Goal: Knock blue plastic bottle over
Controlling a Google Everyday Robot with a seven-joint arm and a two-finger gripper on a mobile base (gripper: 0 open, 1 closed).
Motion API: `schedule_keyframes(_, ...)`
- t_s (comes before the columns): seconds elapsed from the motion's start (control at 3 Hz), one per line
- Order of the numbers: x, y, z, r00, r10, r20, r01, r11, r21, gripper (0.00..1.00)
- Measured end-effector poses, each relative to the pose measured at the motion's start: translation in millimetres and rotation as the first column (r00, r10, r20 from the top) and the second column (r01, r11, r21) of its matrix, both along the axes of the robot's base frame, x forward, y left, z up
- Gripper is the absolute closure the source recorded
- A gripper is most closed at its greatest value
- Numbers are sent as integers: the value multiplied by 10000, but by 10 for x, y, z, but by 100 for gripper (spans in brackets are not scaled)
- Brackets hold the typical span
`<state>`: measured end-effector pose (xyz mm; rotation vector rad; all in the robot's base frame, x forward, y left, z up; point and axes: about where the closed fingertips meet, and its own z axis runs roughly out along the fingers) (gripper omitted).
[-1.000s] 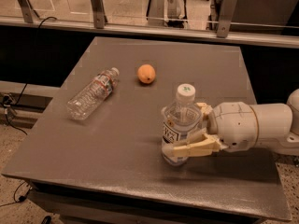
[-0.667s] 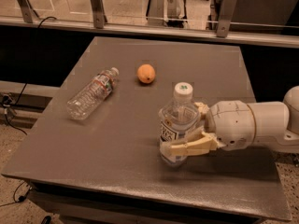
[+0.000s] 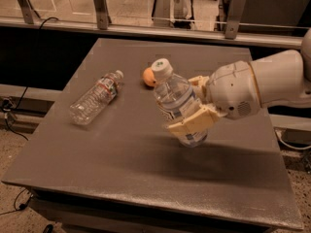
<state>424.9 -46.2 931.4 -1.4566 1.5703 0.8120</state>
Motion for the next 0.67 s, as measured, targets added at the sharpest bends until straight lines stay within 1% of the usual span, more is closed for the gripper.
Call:
schedule_keyframes(0.33, 207, 32, 250, 9990, -363, 252, 404, 9814, -1878, 100)
schedule_keyframes(0.67, 265, 65, -2, 9940, -501, -973, 44, 9067, -4218, 100)
